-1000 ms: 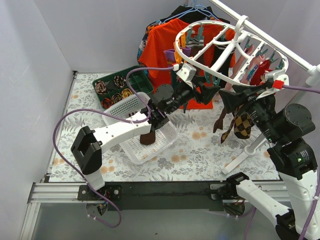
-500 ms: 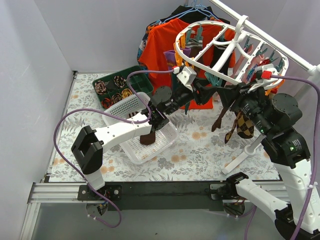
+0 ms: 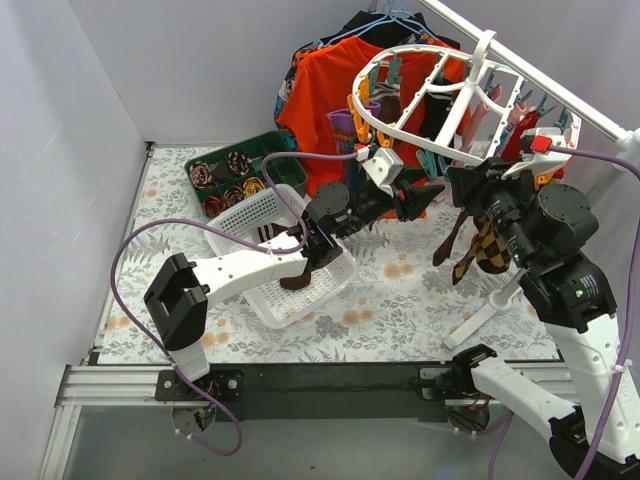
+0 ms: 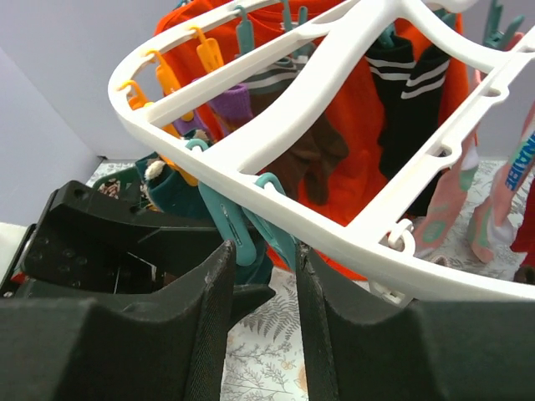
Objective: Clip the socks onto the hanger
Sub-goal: Open the clamp at the hanger.
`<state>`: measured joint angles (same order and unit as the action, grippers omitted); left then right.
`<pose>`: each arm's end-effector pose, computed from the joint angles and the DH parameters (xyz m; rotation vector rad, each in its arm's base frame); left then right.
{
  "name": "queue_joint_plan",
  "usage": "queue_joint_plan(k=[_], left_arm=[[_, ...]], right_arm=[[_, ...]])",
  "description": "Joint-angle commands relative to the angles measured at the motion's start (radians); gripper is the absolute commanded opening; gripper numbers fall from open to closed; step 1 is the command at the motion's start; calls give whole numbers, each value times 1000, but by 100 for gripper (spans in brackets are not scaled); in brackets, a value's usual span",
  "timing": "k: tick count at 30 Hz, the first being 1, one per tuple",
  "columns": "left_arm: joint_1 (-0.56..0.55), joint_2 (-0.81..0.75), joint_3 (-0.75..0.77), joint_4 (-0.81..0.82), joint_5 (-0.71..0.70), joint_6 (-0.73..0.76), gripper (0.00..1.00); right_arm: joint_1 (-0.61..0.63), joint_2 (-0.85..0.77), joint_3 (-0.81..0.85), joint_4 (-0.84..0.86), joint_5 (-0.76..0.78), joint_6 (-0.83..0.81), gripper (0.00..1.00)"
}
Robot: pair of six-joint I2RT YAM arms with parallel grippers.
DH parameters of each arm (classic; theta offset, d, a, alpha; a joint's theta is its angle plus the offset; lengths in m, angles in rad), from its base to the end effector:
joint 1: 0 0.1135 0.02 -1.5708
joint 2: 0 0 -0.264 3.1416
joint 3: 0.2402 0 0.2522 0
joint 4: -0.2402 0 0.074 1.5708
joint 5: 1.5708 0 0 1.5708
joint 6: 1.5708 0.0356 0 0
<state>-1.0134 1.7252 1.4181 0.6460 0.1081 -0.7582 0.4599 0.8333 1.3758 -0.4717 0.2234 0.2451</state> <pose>0.2165 -0.3546 0.3939 0.2844 1.3753 -1.5801 0.1198 0.0505 0.4944 0.0188 1.5146 0.3990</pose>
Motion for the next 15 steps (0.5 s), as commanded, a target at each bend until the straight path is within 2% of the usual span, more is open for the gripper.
queue_joint_plan(k=[1,15], left_arm=[[-22,-53,-2,11,-25,57,43],[-54,-56,-1,-3,-39,115,43]], right_arm=[[5,-11,-24,65,73,17,39],[3,-7,-92,165,128,-6,38]])
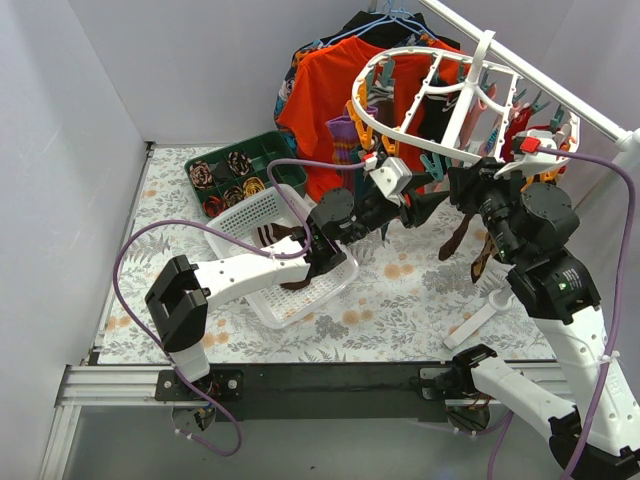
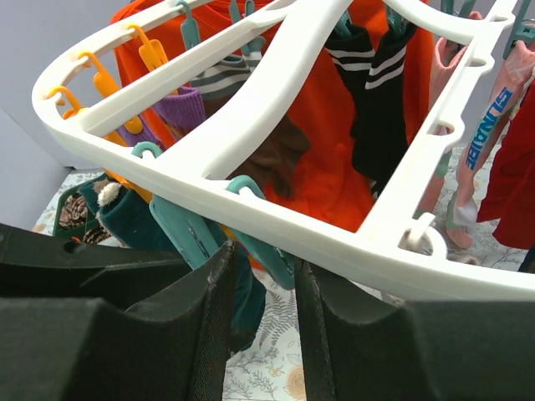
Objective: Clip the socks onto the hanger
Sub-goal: Open the clamp at the hanger.
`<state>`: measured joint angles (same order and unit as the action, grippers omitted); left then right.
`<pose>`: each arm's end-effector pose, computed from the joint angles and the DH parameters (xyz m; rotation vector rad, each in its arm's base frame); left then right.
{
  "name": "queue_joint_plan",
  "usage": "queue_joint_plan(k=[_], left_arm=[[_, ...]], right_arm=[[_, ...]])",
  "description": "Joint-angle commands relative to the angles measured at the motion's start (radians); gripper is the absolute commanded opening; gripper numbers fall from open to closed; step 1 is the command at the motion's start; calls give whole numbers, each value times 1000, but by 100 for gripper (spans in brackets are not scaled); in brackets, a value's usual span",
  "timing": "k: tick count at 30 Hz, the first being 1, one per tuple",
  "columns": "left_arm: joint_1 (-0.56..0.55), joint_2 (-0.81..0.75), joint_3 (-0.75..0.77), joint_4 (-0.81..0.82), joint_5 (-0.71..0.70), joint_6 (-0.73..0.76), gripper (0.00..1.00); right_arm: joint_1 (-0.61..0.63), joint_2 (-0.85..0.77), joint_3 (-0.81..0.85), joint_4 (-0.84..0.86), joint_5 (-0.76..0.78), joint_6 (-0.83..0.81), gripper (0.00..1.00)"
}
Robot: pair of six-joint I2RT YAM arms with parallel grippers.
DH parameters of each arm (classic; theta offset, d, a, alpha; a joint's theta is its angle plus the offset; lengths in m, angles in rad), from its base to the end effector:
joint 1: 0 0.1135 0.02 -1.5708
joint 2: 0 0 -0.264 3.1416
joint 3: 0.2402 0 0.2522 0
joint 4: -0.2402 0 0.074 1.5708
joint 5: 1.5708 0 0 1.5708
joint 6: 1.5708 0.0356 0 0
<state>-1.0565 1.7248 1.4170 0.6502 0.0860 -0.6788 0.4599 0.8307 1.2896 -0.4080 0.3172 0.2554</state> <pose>0.2016 -0.3630 0.3941 0.3435 1.3464 -1.5389 0.1328 0.0534 0.4762 0.0987 1.5283 0.3301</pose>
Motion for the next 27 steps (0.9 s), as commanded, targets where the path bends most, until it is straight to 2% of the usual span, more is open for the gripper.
queue_joint_plan(k=[1,12,15,19,27], left_arm=[[-11,-54,0,-7,-17,39,43],[-22,-70,-24,-8,-40,56,43],[-23,-77,-33,-3,-45,61,43],[-22,-96,-69,22,-52,79,45],[-40,-145,-216,146,18,280,50]], right_arm=[[3,-2,-6,106,39,-16,38],[3,-27,-18,152,59,-36,21],[3,-35,-27,150,75,-44,15],[2,-47,-36,150,69,-42,2],[3,-59,-38,141,59,-41,1]])
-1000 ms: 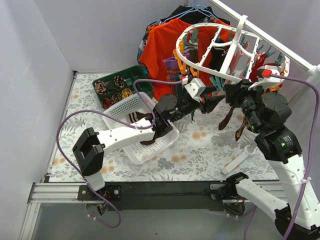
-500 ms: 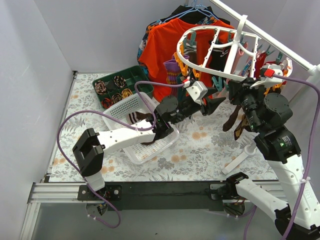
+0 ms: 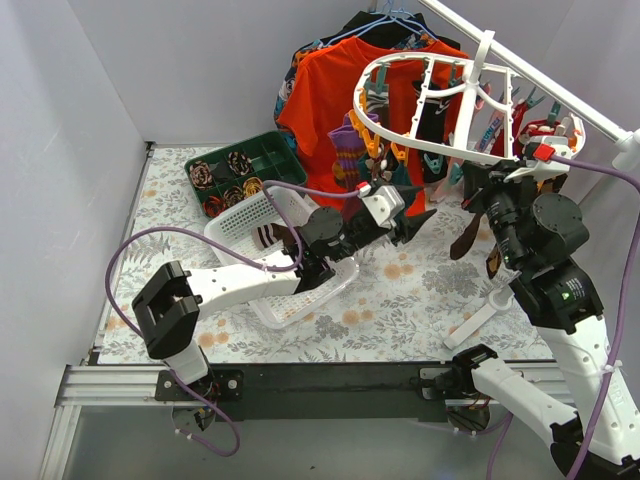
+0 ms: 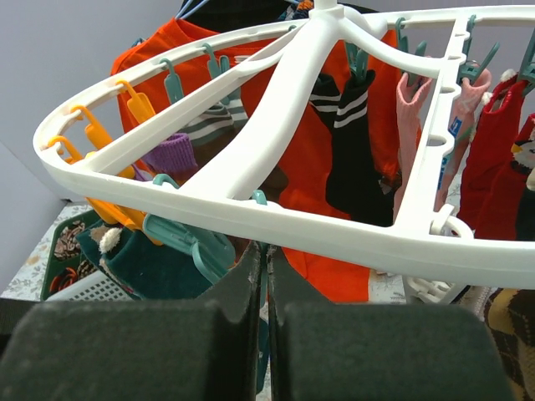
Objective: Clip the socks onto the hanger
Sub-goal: Open the clamp at the hanger.
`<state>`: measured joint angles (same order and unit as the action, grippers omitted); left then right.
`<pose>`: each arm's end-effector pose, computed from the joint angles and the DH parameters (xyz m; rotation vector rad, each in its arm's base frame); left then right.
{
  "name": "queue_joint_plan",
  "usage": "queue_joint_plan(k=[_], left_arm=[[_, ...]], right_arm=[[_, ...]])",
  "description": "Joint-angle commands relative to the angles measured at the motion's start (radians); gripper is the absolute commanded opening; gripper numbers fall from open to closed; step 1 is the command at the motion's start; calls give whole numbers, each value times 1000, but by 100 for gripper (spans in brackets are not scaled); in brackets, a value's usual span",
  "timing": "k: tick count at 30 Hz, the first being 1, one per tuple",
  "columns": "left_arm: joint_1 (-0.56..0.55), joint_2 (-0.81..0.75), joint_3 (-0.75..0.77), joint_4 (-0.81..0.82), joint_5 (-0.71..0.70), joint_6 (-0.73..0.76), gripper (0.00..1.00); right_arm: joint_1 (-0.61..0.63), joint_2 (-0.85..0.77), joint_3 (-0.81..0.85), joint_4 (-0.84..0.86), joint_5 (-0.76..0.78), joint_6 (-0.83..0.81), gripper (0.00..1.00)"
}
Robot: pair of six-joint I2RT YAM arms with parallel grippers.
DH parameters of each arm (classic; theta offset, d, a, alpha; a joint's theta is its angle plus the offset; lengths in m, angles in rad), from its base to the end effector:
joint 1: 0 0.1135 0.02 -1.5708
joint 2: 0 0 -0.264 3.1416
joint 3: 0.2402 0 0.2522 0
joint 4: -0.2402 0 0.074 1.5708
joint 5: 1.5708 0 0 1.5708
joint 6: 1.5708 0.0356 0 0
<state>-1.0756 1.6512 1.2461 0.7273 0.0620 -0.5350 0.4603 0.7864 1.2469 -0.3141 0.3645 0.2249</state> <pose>0.1852 -0.3476 0.3699 0.4269 1.3175 -1.4145 0.1243 0.0474 0.4786 0.1333 1.4349 0.3037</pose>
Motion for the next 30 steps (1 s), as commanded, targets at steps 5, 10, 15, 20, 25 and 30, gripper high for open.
queue_joint_plan(k=[5,10,15,20,25,30], left_arm=[[-44,-48,-33,87,22,188,51],[-44,24,90,80,-39,173,51],[-43,93,180,57,-31,142,51],[-41,127,234,34,-39,145,50],[-33,156,271,9,-48,133,48],[-27,173,294,7,-100,115,41]], right_arm=[[3,-16,3,46,1,-6,1],[3,-21,8,43,-4,-6,1],[1,-26,3,35,-10,-2,1],[1,-27,11,35,-24,-1,1],[3,-29,14,35,-41,7,1],[1,-27,16,33,-47,8,1]])
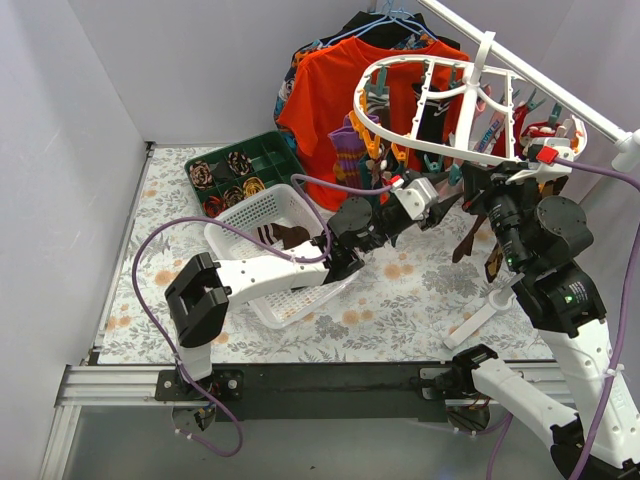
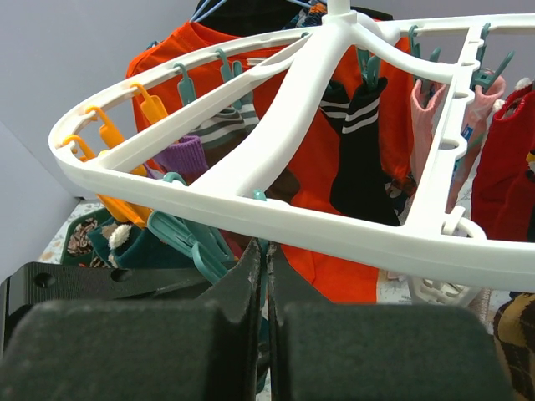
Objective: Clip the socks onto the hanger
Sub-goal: Open the clamp at the hanger.
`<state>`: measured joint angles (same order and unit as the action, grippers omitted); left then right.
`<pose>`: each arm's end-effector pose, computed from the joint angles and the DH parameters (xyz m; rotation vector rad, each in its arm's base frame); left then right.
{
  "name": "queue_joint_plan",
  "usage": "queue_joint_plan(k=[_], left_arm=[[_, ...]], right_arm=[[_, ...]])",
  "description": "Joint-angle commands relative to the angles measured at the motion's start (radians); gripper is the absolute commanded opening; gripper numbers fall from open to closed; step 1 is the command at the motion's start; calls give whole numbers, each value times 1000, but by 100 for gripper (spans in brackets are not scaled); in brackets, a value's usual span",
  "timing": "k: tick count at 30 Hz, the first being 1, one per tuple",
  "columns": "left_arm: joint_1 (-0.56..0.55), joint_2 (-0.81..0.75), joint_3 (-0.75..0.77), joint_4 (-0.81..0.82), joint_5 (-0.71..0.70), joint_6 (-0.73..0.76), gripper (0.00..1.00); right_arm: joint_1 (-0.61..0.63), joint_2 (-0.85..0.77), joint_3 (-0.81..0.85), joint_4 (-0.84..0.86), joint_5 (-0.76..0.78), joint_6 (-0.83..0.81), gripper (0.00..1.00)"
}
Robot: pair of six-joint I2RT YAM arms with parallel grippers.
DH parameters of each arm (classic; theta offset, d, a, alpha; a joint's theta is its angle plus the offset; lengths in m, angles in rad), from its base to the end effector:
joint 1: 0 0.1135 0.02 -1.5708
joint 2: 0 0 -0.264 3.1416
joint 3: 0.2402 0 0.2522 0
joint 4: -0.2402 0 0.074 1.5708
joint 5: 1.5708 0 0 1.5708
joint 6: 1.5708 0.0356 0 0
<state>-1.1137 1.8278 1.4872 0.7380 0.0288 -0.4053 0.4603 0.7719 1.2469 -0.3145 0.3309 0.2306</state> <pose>0.1929 -0.3945 0.3860 0.4715 1.1948 -1.3435 0.1194 0.0463 0.4802 0.1125 1.4231 0.3372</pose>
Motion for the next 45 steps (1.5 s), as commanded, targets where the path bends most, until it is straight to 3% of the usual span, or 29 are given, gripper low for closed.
queue_joint_plan(k=[1,7,12,14,15,17,21,25,37,45], left_arm=[[11,-2,51,4,-67,-20,39],[12,-4,53,11,-63,-35,33],[12,-12,32,17,-70,-36,11],[12,-15,21,21,-70,-38,5],[12,-16,21,21,-72,-36,0],[12,-22,21,17,-73,-40,0],[12,-30,27,-6,-76,-38,0],[12,-38,27,-22,-78,-50,0],[12,-65,15,-54,-49,-86,0],[11,-76,-1,-66,-30,-96,0]], right_arm=[[3,-14,14,34,-15,4,1],[3,-14,8,32,-23,10,1],[1,-22,16,34,-50,6,3],[1,-23,25,31,-64,4,11],[1,-25,29,29,-69,3,20],[3,-26,48,14,-92,-7,27],[3,-25,89,-43,-151,-36,50],[1,-31,91,-63,-168,-40,59],[3,44,105,-83,-139,-27,63],[3,76,121,-66,-107,-25,58]])
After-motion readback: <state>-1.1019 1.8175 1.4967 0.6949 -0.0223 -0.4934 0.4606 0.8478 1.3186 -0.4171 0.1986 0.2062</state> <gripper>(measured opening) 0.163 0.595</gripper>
